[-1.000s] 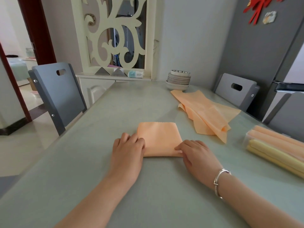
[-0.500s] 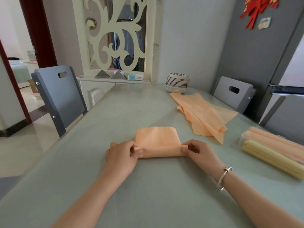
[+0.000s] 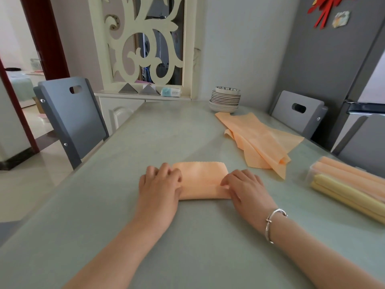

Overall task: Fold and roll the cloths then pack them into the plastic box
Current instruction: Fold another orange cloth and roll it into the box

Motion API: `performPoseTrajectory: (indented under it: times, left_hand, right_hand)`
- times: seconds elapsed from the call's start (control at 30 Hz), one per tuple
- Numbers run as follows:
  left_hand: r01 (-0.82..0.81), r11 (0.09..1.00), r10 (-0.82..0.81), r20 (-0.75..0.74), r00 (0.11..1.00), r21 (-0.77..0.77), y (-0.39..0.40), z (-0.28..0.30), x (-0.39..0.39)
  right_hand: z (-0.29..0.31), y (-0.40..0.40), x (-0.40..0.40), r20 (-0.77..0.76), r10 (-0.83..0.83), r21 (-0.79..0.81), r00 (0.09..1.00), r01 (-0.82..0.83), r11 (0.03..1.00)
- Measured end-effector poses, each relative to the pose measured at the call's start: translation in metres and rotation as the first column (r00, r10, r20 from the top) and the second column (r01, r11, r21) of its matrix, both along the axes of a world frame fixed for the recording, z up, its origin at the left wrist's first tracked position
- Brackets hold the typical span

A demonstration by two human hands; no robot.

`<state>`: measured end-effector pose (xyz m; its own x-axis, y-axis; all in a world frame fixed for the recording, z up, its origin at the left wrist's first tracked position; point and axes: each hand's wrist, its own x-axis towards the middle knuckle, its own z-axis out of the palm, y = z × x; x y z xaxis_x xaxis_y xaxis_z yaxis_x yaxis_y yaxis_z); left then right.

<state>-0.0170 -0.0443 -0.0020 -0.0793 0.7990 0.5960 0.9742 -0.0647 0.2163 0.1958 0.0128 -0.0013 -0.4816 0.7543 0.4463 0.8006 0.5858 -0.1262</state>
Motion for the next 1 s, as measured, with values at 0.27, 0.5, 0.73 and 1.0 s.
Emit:
performPoseTrajectory:
  times: [0.27, 0.5, 0.73, 1.0]
  left_hand:
    - [0.083, 0.985, -0.114, -0.212, 0.971, -0.150, -0.005, 0.001, -0.004]
    - [0.060, 0.953, 0.026, 0.279, 0.960, -0.296, -0.004, 0.001, -0.012]
    - [-0.002, 0.901, 0.241, 0.496, 0.834, -0.434, 0.003, 0.001, -0.003]
    - [-0.086, 0.996, 0.086, -0.076, 0.993, 0.004, 0.003, -0.006, 0.014]
  right_hand:
    - [0.005, -0.005, 0.013, -0.033, 0.086, -0.118, 0.996, -0.089, 0.989]
    - [0.006, -0.011, 0.010, -0.238, -0.030, -0.249, 0.971, -0.031, 0.968]
    - [0.004, -0.005, -0.003, -0.381, -0.172, -0.422, 0.908, -0.005, 0.907]
    - [0.004, -0.003, -0.011, 0.003, -0.019, 0.064, 1.000, 0.019, 0.998]
